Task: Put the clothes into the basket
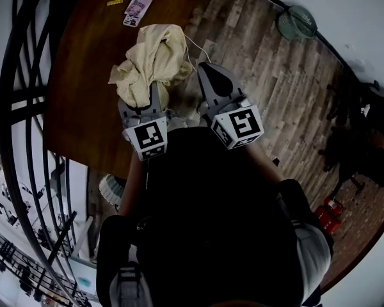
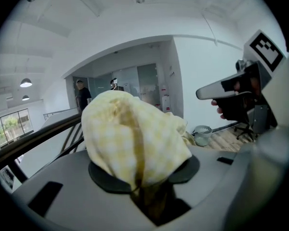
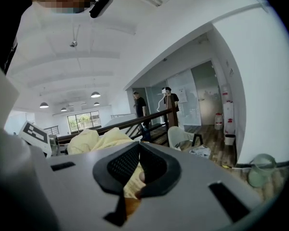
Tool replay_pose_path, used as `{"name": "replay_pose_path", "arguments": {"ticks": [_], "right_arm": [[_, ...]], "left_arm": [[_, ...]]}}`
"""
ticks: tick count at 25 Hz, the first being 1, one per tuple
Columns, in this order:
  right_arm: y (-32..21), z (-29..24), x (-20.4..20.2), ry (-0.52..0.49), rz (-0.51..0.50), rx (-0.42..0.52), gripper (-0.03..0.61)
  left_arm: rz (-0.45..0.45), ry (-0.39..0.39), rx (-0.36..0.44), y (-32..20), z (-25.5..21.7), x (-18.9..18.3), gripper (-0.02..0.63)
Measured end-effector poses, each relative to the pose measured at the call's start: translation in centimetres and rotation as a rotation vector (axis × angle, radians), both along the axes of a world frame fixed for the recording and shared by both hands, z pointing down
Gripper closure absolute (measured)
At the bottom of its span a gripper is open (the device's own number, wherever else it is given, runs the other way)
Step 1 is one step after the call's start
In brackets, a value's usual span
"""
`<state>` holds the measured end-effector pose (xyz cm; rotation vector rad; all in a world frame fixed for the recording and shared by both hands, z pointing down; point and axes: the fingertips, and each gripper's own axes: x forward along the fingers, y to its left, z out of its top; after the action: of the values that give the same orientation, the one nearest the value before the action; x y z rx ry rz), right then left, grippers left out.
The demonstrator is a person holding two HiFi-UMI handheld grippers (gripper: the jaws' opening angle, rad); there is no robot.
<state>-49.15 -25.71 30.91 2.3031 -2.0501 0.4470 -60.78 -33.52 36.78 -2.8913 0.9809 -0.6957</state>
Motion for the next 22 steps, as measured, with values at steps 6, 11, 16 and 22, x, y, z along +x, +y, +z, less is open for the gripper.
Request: {"name": "replay_pose_path", "arguments": {"ticks": [6, 11, 16, 22], "right_arm": [[2.9, -0.1, 6.5, -0.009, 0.086, 0.003, 0.568], [5.8, 0.1, 12.5, -0.013, 0.159, 0.014, 0.568], [9.4, -0.4, 16.8, 0.003, 0.216, 0.028, 0.568], [15.4, -2.5, 23.3, 0.027, 0.31, 0.065, 0.568]], "left_arm": [[0.093, 0.036, 0.026, 1.9, -2.1, 7.5, 0.445], [0.166, 0.056, 0.043, 4.1, -3.2, 14.4, 0.445], [0.245, 0.061, 0.051, 7.2, -3.6, 20.1, 0.445], [0.339, 0.08, 0.057, 12.7, -5.5, 27.7, 0.445]]}}
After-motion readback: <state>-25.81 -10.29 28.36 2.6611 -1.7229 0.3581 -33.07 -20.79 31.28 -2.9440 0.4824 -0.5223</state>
